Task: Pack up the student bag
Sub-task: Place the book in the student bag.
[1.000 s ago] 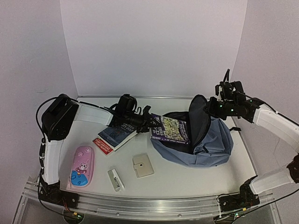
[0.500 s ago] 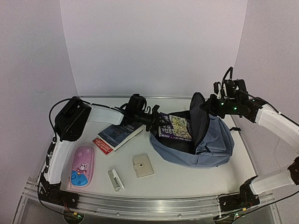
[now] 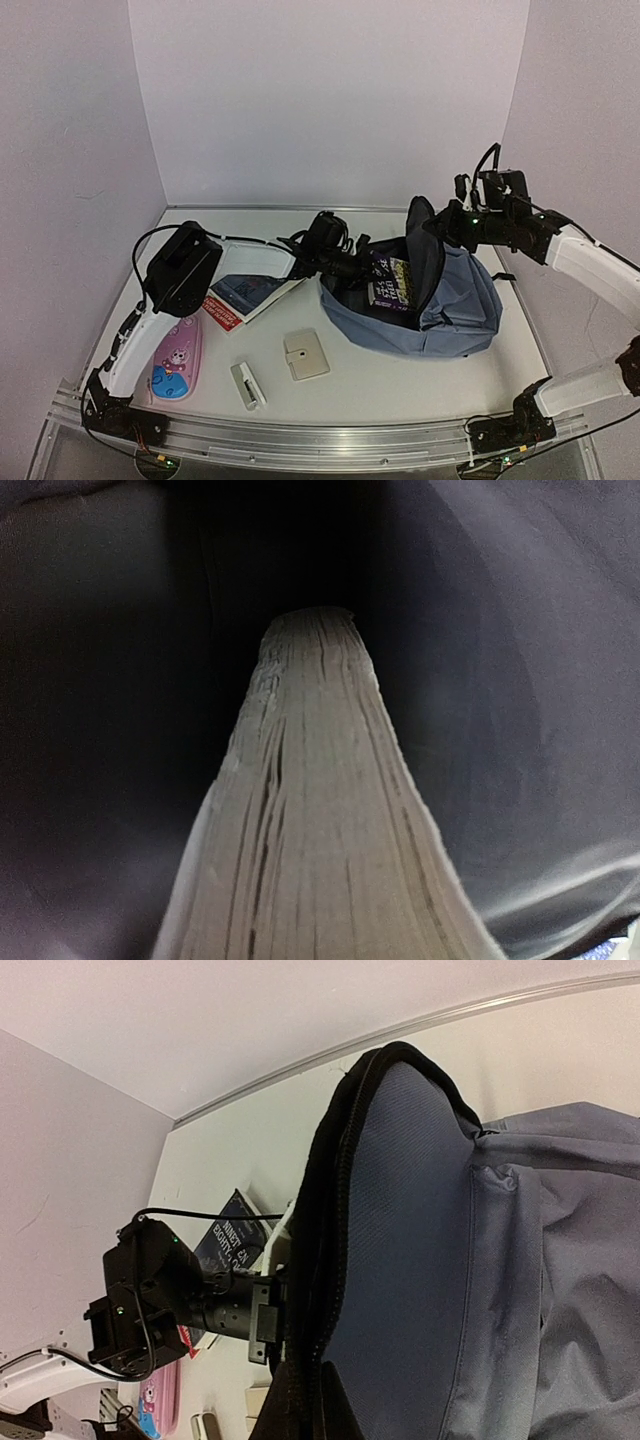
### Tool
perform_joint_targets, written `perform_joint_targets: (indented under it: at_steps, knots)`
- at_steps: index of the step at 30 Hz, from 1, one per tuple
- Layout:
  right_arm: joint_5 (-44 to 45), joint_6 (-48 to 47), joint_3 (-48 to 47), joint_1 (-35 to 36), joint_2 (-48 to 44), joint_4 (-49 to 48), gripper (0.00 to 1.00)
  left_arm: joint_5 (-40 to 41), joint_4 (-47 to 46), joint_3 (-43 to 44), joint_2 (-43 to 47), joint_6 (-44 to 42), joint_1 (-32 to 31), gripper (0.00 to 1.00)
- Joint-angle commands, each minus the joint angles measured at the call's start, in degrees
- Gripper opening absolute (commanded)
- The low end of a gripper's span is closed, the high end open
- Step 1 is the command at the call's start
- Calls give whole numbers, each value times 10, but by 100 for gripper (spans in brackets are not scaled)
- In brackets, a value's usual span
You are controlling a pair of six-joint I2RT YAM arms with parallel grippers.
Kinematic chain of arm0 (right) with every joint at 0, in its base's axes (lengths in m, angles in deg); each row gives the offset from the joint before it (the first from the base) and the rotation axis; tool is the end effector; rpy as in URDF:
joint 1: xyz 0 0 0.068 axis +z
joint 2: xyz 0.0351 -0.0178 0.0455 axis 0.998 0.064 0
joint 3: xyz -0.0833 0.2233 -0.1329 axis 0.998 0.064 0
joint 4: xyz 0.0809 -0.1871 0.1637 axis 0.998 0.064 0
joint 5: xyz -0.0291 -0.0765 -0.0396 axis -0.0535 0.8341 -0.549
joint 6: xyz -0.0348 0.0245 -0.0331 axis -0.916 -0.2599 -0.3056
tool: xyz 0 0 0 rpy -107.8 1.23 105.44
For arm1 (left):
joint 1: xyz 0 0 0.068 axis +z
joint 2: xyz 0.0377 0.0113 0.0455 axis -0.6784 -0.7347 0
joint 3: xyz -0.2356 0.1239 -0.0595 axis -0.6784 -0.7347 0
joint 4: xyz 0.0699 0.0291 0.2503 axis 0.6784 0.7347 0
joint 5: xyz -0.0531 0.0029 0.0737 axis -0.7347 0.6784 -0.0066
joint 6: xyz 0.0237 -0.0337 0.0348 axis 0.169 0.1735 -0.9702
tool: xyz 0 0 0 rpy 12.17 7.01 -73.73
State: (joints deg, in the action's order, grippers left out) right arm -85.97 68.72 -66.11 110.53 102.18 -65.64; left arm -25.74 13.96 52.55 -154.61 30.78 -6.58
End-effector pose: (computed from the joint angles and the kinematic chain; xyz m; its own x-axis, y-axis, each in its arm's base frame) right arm 0.2564 0.1268 0.3347 -0.7035 0.2808 -0.6528 -0.2833 0.7316 0.6200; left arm 0.3455 -0.4366 0.1505 -0.9811 0.0940 -0.1694 0.1909 0.3208 -0.9277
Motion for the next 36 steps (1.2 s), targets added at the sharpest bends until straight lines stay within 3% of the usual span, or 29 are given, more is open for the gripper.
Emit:
perform_joint_targets:
  at_steps: [1,12,19,23,26,31,36]
  knots:
    - [-17,17,1,17,-18,-67,0,51,3,43,4,-20,-6,0]
    - [17,32,-4,69,11,-94,0,81,62,149,-59,-34,-18,1]
    - [37,37,5,73,0,-96,0,147,143,94,-14,-87,-16,27]
    - [43,37,13,73,-8,-95,0,200,176,36,52,-131,-11,54]
    - [59,34,15,73,-13,-94,0,227,189,-13,95,-148,-2,69]
    - [143,13,23,69,-21,-53,0,239,211,-62,159,-176,8,78]
    - [158,17,71,38,-24,-44,0,254,240,-89,224,-206,13,80]
